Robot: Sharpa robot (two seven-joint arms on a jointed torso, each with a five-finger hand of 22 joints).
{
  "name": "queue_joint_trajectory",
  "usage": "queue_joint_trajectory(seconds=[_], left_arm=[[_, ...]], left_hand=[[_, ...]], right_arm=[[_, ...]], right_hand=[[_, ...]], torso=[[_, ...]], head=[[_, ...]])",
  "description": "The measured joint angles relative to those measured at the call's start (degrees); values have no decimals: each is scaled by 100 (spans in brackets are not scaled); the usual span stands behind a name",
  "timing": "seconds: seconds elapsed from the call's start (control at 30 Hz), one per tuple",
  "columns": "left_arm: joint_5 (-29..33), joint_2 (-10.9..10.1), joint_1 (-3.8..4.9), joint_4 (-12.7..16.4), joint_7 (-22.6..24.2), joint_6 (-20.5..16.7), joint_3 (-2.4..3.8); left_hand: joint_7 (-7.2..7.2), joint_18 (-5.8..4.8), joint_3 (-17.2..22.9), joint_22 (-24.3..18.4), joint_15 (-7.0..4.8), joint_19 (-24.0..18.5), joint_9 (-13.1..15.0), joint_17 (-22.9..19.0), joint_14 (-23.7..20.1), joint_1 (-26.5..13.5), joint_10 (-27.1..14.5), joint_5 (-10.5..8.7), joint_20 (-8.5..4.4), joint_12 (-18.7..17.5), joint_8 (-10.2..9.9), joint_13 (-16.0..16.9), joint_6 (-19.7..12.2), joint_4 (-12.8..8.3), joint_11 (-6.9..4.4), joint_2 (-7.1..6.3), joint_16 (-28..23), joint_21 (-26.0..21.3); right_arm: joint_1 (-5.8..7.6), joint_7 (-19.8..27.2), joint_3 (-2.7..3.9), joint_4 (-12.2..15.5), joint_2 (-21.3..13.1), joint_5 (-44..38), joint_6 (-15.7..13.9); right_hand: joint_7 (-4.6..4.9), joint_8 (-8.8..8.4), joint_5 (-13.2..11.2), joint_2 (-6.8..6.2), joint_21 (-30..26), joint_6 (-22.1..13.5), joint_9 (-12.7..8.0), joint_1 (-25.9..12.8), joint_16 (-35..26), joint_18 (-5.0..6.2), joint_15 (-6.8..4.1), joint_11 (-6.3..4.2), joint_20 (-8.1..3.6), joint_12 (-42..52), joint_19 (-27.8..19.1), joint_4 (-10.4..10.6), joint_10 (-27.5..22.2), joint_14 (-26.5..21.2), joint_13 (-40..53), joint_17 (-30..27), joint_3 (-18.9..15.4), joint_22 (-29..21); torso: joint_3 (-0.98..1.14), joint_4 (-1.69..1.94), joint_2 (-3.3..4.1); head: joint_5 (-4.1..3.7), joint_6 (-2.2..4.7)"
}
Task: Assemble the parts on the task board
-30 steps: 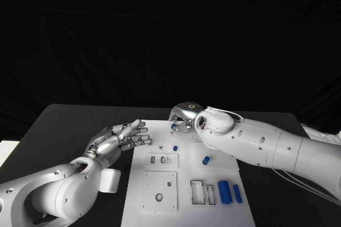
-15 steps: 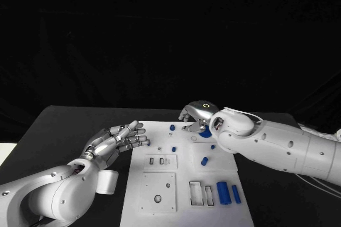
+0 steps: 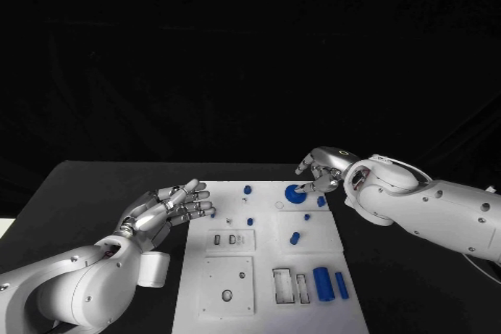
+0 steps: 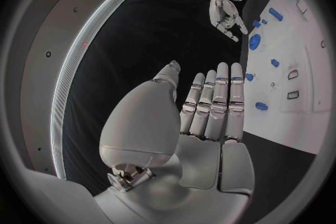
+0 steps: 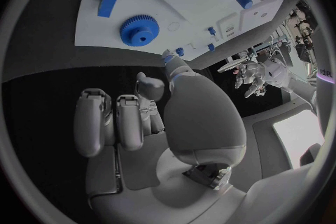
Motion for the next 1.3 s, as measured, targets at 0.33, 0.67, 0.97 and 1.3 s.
queue_joint_trajectory(seconds=[0.33, 0.67, 0.97, 1.3], left_arm=[[16, 25, -1, -39, -5, 19, 0], [21, 38, -1, -48, -9, 28, -1], [23, 42, -1, -49, -12, 32, -1], [25, 43, -1, -51, -17, 35, -1]], left_hand=[[0, 0, 0, -3, 0, 0, 0, 0, 0, 0, 0, 0, 0, 0, 0, 0, 0, 0, 0, 0, -2, 0], [0, 0, 0, -3, 0, 0, 1, 0, 0, 0, 0, 0, 0, 0, 0, 0, 0, 0, 0, 0, -2, 0], [0, 0, 16, -3, 0, 0, 1, 0, 0, 0, 0, 0, 0, 0, 0, 0, 0, -16, 0, 0, -2, 0], [0, 0, 16, -2, 0, 0, 1, 0, 0, 0, 0, 0, 0, 0, 0, 0, 0, -16, 0, 0, -2, 0]], right_arm=[[-39, -208, 2, -173, 150, 86, 305], [-94, -310, 1, -333, 294, 30, 495], [-126, -373, 1, -385, 356, -31, 625], [-133, -402, 10, -464, 417, -85, 689]], right_hand=[[39, 136, 118, 72, 199, -38, 11, 265, 222, -44, 93, 71, 44, 1920, 44, 423, 115, -13, 1562, 37, -263, 372], [41, 182, 204, 167, 234, -36, 22, 402, 282, -44, 105, 71, 45, 2197, 43, 478, 115, -1, 1561, 36, -256, 405], [61, 205, 341, 165, 265, -17, 24, 443, 308, -44, 105, 71, 45, 2279, 43, 461, 115, 0, 1561, 36, -239, 405], [61, 228, 364, 241, 265, 25, 37, 519, 308, -44, 105, 71, 45, 2307, 43, 419, 114, 0, 1560, 35, -197, 404]], torso=[[-5, 10, 4], [-15, 10, 4], [-18, 9, 3], [-19, 14, 3]], head=[[-4, -32], [-15, -61], [-32, -70], [-31, -82]])
